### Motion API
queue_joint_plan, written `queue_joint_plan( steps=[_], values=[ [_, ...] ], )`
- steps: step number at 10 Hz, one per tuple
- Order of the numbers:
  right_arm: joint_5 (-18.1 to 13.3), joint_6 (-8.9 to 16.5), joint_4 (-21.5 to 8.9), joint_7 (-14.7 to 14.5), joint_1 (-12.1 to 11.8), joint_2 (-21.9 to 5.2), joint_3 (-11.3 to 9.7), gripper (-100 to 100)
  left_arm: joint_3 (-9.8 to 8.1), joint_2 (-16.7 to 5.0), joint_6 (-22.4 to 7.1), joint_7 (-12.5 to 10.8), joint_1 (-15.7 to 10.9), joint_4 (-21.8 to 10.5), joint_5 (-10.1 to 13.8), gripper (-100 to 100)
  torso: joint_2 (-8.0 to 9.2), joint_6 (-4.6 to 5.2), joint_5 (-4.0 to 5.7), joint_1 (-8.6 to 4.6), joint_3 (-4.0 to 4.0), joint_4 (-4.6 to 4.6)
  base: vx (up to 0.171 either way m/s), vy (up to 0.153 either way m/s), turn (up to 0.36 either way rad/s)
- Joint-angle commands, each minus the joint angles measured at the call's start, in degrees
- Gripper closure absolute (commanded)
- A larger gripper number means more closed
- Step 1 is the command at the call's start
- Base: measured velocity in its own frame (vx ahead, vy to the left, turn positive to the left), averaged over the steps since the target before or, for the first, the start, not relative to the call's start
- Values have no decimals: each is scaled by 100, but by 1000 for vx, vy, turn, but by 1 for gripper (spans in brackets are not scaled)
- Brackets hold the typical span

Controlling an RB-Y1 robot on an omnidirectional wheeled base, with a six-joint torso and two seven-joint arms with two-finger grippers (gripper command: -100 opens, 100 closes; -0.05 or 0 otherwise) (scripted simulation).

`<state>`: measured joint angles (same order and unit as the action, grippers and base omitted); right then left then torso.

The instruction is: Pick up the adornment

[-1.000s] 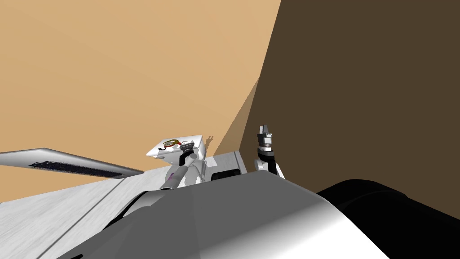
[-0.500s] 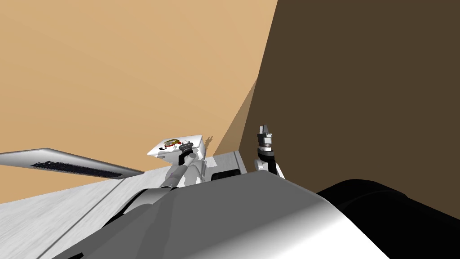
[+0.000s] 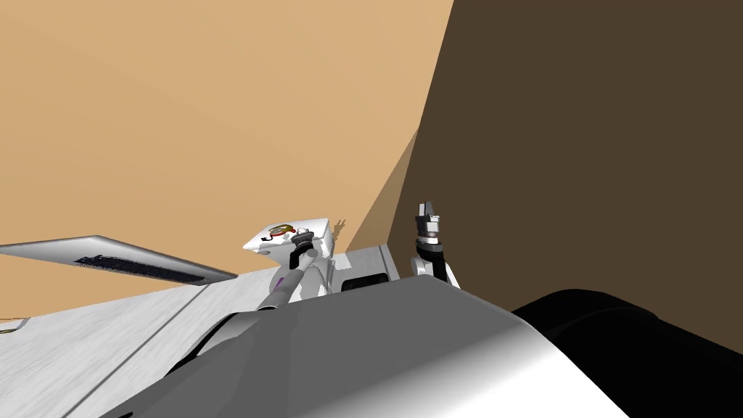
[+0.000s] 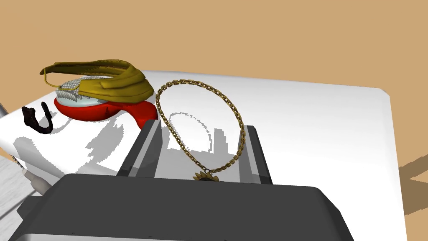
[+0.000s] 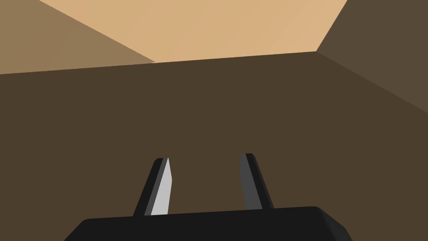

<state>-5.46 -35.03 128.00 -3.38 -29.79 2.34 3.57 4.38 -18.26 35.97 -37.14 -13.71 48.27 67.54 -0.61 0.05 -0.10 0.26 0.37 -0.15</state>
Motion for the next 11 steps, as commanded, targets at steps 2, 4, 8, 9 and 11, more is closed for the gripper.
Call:
queue_joint_plan(
  steps=[2, 4, 8, 9, 11],
  values=[
    [0, 0, 0, 0, -1, 0, 0, 0, -43, 258, -116, -59, 277, 335, -372, 100, -6, -1, -7, 3, 6, -7, 79, 28, 105],
    [0, 0, 0, 0, 1, 0, 0, 0, -112, 475, -243, -78, 579, 682, -614, 100, -20, 24, -16, -1, 19, -16, 40, 12, 53],
    [0, 0, 0, 0, 0, 0, 0, 0, -182, 691, -369, -98, 896, 1078, -999, 100, -61, 36, -45, 3, 58, -55, 64, 17, 62],
    [0, 0, 0, 0, 1, 0, 0, 0, -251, 907, -496, -118, 1151, 1293, -1268, 100, -53, 39, -47, 2, 55, -55, 52, 24, 103],
    [0, 0, 0, 0, 0, 0, 0, 0, -251, 907, -496, -118, 1206, 1512, -1313, 100, -62, 37, -50, 9, 61, -60, 40, 12, 51]
  ],
)
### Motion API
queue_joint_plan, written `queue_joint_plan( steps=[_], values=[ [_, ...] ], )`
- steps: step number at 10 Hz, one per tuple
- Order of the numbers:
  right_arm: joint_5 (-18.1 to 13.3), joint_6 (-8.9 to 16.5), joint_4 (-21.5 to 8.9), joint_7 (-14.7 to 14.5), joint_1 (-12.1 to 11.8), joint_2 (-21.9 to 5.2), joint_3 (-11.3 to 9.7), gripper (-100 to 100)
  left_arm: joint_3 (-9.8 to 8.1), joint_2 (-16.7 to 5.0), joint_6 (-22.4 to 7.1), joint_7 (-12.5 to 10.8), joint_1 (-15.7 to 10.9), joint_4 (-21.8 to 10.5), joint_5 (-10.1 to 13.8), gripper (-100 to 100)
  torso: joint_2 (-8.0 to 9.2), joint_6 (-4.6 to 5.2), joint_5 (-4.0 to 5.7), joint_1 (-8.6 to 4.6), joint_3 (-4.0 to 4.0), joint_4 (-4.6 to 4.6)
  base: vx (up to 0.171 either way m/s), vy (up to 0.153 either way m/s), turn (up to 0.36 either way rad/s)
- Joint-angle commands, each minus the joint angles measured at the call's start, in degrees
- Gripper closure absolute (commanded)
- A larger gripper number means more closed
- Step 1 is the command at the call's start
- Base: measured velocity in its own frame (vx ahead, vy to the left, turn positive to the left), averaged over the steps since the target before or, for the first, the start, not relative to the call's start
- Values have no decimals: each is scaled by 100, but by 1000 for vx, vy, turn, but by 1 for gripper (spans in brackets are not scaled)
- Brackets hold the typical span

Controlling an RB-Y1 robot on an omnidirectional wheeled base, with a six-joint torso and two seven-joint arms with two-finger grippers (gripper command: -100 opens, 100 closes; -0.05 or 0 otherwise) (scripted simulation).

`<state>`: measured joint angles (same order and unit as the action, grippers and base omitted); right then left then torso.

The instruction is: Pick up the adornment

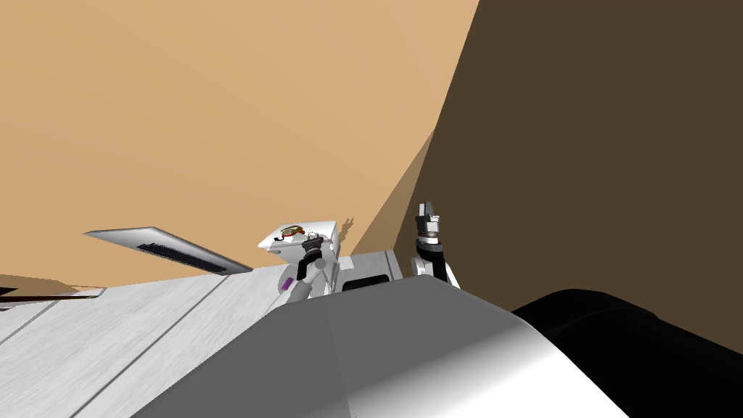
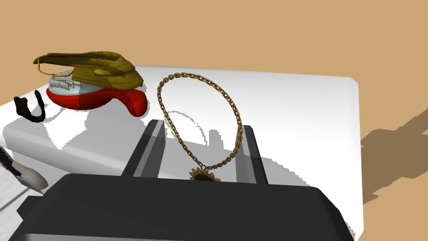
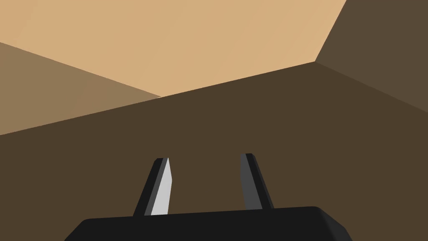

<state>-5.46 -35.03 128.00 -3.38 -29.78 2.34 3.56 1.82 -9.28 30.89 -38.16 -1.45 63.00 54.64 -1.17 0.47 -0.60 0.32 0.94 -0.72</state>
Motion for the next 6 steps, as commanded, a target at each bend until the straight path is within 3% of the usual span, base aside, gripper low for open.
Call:
queue_joint_plan(
  steps=[1, 2, 3, 5, 6],
  values=[
    [0, 0, 0, 0, 0, 0, 0, 0, -63, 226, -114, -35, 286, 286, -286, 100, 0, 0, 0, 0, 0, 0, 55, 17, 116],
    [0, 0, 0, 0, -1, 0, 0, 0, -63, 226, -114, -35, 290, 430, -336, 100, -4, -6, -2, 0, 4, -5, 60, 15, 78],
    [0, 0, 0, 0, 0, 0, 0, 0, -132, 443, -240, -55, 539, 618, -561, 100, -9, 0, 0, 1, 5, -1, 101, 13, 123],
    [0, 0, 0, 0, -1, 0, 0, 0, -132, 443, -240, -55, 600, 824, -649, 100, -18, 3, -2, 4, 11, -6, 49, 16, 23],
    [0, 0, 0, 0, 0, 0, 0, 0, -202, 659, -367, -75, 858, 1033, -914, 100, -5, 7, -3, 5, 4, -3, 52, 26, 114]
  ],
)
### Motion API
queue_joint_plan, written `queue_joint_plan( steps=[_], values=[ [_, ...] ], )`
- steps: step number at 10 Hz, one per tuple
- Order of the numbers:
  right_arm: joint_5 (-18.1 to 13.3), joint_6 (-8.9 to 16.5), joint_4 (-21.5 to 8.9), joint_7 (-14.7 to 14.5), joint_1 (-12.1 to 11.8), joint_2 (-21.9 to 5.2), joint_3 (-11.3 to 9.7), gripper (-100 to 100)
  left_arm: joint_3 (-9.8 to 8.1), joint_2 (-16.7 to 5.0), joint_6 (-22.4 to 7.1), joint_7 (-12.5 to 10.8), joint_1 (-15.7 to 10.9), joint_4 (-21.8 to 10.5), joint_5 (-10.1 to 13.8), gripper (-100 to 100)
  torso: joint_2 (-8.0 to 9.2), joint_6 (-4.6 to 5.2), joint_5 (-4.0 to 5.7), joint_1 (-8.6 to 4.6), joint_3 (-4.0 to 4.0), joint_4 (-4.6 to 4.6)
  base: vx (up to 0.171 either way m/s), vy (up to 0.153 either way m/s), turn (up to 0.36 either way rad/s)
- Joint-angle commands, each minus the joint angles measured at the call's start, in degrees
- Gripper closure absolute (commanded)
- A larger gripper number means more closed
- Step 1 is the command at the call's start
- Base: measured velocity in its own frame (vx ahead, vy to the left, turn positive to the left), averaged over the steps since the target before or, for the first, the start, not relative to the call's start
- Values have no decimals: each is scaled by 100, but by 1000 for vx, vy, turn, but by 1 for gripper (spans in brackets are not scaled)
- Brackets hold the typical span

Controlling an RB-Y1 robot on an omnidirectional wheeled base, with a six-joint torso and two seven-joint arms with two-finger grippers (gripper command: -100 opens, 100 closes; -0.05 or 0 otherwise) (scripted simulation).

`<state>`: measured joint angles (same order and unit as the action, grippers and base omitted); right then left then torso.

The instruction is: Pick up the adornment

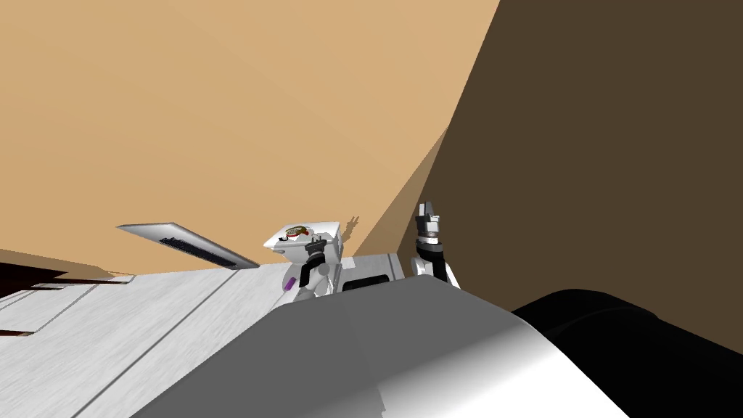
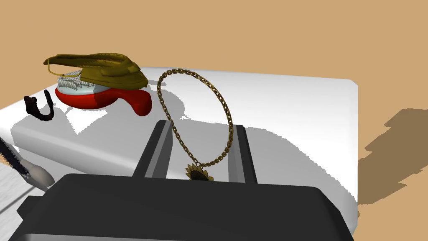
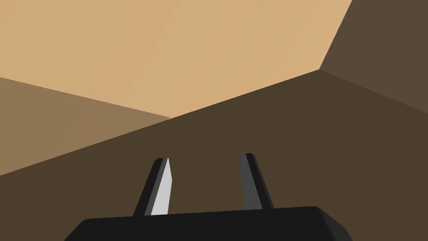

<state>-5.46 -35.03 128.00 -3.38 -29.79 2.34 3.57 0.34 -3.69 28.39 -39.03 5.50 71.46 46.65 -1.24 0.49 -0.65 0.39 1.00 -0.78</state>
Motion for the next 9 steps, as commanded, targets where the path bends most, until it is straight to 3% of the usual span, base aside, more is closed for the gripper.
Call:
queue_joint_plan(
  steps=[1, 2, 3, 4, 5, 6, 8, 9],
  values=[
    [0, 0, 0, 0, 0, 0, 0, 0, -54, 100, -117, 12, 215, 286, -164, 100, 0, 0, 0, 0, 0, 0, 54, 21, 80],
    [0, 0, 0, 0, 1, 0, 0, 0, -54, 100, -117, 12, 215, 369, -164, 100, -1, 4, 0, 2, 0, 2, 26, 5, 1],
    [0, 0, 0, 0, 1, 0, 0, 0, -123, 316, -244, -7, 496, 595, -436, 100, 6, 9, 1, -3, -5, 5, 60, 9, 113],
    [0, 0, 0, 0, 0, 0, 0, 0, -123, 316, -244, -7, 525, 755, -477, 100, 1, 4, -1, -3, -1, 1, 61, 7, 79],
    [0, 0, 0, 0, 1, 0, 0, 0, -193, 533, -370, -27, 766, 914, -713, 100, -2, 10, 0, -2, 0, 4, 93, 18, 112],
    [0, 0, 0, 0, 0, 0, 0, 0, -193, 533, -370, -27, 834, 1100, -791, 100, -11, 7, -3, 2, 5, 0, 80, 14, 68],
    [0, 0, 0, 0, 1, 0, 0, 0, -191, 520, -353, -28, 812, 1081, -774, 100, 1, 15, -6, 4, -1, 4, 19, 4, 1],
    [0, 0, 0, 0, 1, 0, -1, 0, -193, 520, -352, -24, 810, 1094, -779, 0, 9, 15, -8, 3, -5, 4, 0, 0, 0]
  ],
)
